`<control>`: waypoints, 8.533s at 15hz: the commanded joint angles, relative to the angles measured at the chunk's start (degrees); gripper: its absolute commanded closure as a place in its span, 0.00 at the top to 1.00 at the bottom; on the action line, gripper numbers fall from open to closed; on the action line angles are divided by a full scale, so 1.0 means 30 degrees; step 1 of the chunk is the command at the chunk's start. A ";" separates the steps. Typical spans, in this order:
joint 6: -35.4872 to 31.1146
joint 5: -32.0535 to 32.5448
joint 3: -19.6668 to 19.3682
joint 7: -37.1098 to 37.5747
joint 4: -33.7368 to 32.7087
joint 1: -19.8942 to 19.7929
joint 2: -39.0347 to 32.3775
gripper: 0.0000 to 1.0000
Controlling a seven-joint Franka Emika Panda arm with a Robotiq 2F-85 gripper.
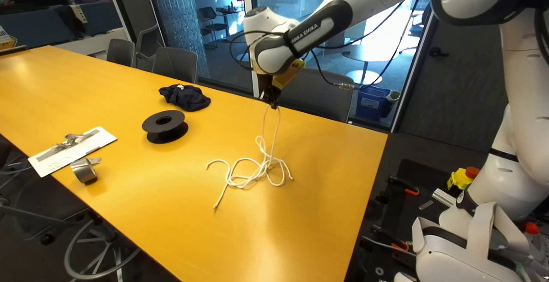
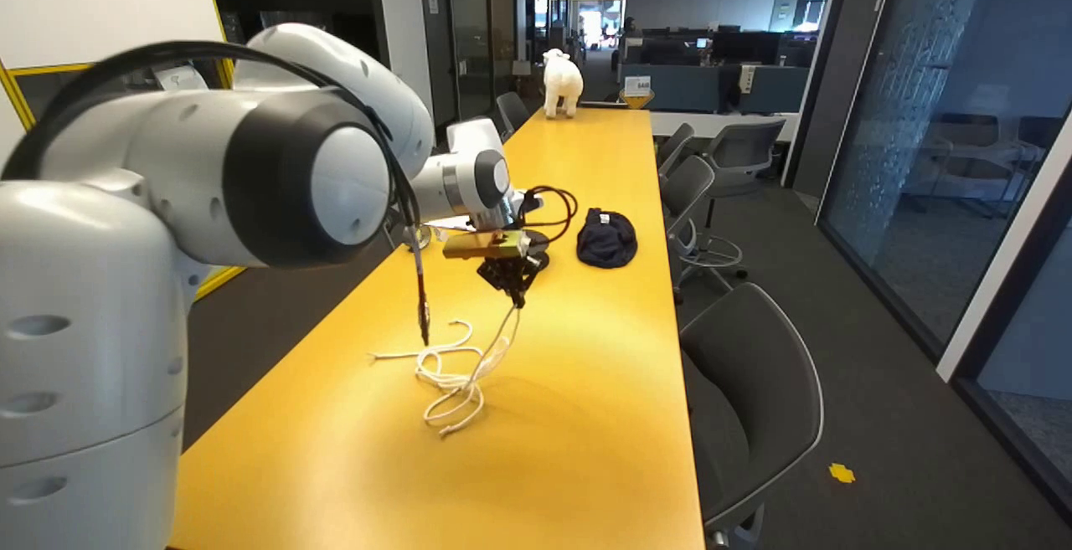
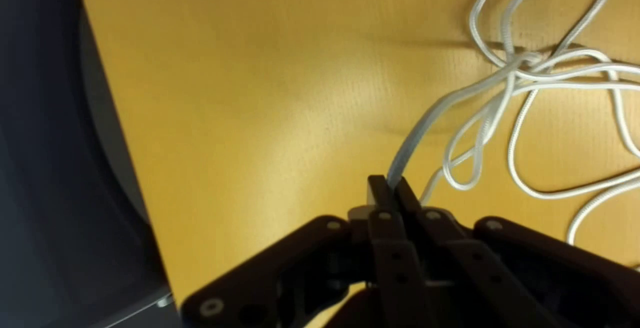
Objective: Separate the two white ropes
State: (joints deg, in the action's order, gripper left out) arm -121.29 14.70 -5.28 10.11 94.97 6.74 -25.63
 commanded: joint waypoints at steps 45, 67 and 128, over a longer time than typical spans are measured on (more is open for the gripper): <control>-0.0619 -0.0438 -0.1735 -0.1367 1.0934 -0.5609 0.6569 0.01; -0.2386 -0.1755 -0.1354 -0.2868 0.8842 -0.5721 0.2784 1.00; -0.8738 0.2743 0.3666 -1.2749 0.1169 0.0542 -0.6509 1.00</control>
State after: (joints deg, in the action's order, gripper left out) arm -145.59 21.21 7.04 -30.23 98.35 7.11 -45.10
